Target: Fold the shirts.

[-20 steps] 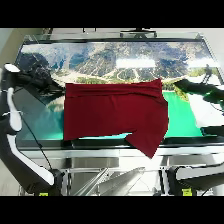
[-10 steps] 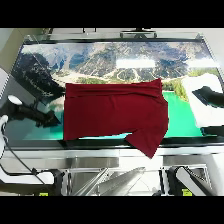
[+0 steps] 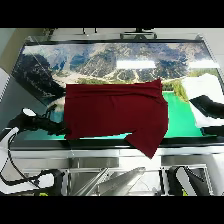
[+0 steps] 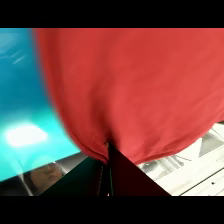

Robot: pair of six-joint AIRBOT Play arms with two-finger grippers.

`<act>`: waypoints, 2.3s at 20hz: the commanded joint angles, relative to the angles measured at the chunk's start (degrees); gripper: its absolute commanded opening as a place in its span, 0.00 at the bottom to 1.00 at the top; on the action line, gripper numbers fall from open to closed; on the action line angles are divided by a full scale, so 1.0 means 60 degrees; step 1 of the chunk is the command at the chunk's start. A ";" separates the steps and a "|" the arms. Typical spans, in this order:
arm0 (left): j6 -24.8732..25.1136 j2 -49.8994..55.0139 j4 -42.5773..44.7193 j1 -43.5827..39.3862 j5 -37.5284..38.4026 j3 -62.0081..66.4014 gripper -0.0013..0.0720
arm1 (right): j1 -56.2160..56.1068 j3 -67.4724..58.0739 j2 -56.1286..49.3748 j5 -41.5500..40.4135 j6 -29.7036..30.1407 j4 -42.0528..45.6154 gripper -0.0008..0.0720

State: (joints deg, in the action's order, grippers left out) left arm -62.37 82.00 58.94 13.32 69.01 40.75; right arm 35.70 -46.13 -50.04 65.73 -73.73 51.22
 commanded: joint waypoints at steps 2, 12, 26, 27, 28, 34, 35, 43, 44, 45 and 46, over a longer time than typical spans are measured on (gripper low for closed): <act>0.0321 -0.0036 -0.0328 -0.0277 -0.0011 -0.0084 0.06 | 0.0004 0.0936 0.0047 0.1920 -0.2142 0.1872 0.68; 0.0138 -0.0044 -0.0608 0.0342 0.0098 -0.0084 0.06 | -0.0018 0.5770 0.0051 -0.0656 -0.0976 -0.0372 0.68; 0.0138 -0.0040 -0.0601 0.0342 -0.0011 -0.0084 0.06 | -0.0015 0.6626 -0.0678 -0.1428 0.2692 -0.3942 0.35; 0.0138 -0.0040 -0.0601 0.0342 -0.0022 -0.0084 0.06 | -0.0015 0.6626 -0.0871 -0.1435 0.2940 -0.3989 0.35; 0.0138 -0.0040 -0.0597 0.0342 -0.0011 -0.0084 0.06 | -0.0015 0.6626 -0.1100 -0.1457 0.3082 -0.4065 0.34; 0.0149 -0.0091 -0.0612 0.0488 0.1217 0.0226 0.06 | -0.0011 0.5858 -0.1169 -0.0146 0.3260 -0.4586 0.04; 0.0138 -0.0251 -0.0627 0.0707 0.1647 0.0426 0.06 | 0.0007 0.5421 -0.0907 0.0189 0.3038 -0.4579 0.04; 0.0579 -0.1067 -0.1614 0.2517 0.2368 0.1060 0.06 | -0.0146 0.2608 -0.0867 -0.0076 0.2226 -0.4131 0.04; 0.0674 -0.0831 -0.1738 0.2342 0.2422 0.1202 0.06 | -0.0157 0.2499 -0.1129 -0.0142 0.2473 -0.4579 0.04; 0.0667 -0.0568 -0.1800 0.2153 0.2430 0.1468 0.06 | -0.0157 0.2353 -0.1435 -0.0226 0.2736 -0.5082 0.04; 0.0616 -0.0266 -0.1843 0.1967 0.2444 0.1869 0.06 | -0.0182 0.2138 -0.1821 -0.0302 0.3027 -0.5588 0.04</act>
State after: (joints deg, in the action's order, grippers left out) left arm -59.44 77.56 50.26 26.33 82.59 48.60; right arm 34.96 -30.11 -56.82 65.10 -59.29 24.62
